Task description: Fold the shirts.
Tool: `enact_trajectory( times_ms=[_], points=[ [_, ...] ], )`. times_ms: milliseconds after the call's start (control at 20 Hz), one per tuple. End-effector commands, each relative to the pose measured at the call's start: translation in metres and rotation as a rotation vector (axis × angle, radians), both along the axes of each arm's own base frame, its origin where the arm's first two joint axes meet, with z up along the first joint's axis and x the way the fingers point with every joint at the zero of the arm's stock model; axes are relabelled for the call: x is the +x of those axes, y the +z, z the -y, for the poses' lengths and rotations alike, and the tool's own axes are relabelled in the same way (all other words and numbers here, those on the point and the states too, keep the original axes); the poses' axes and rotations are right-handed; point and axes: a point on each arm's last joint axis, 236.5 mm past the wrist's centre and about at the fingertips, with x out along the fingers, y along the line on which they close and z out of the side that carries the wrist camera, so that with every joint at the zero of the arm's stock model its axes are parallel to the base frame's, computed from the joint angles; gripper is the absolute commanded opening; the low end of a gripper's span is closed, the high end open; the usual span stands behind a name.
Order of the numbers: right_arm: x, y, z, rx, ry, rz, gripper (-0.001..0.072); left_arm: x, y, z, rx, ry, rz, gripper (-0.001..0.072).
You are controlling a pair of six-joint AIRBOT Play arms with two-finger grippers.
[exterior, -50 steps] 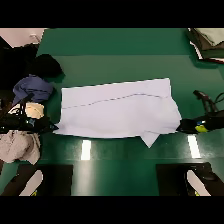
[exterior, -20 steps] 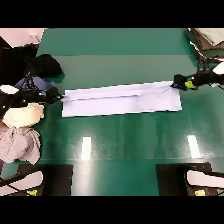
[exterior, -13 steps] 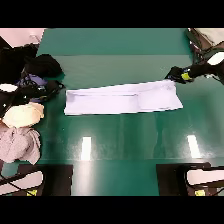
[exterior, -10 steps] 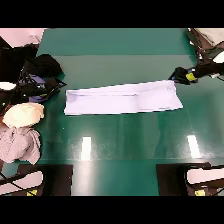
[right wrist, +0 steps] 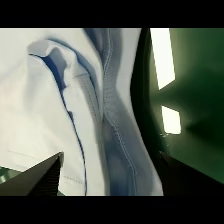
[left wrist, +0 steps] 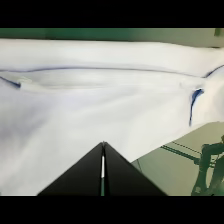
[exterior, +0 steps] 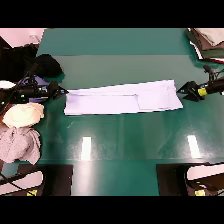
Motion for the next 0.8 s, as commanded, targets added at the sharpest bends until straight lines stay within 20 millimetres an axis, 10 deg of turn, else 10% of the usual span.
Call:
enact_trajectory(
  times_ms=[0,350,600,750],
  points=[
    [0.005,-0.017,-0.011,0.114,0.017,0.020,0.0672,-0.008,0.001,0.006,-0.018,-0.036,-0.019,0.0023],
    [0.016,-0.032,-0.061,0.224,0.107,0.040,0.0571,-0.022,-0.014,0.014,0.051,-0.097,-0.066,0.0023],
    [0.025,-0.021,-0.066,0.194,0.178,0.106,0.0078,-0.034,-0.027,0.053,0.131,-0.181,-0.080,0.0023],
    [0.030,0.007,-0.069,0.216,0.244,0.143,0.0016,-0.036,-0.026,0.081,0.142,-0.219,-0.052,0.0022]
  ],
)
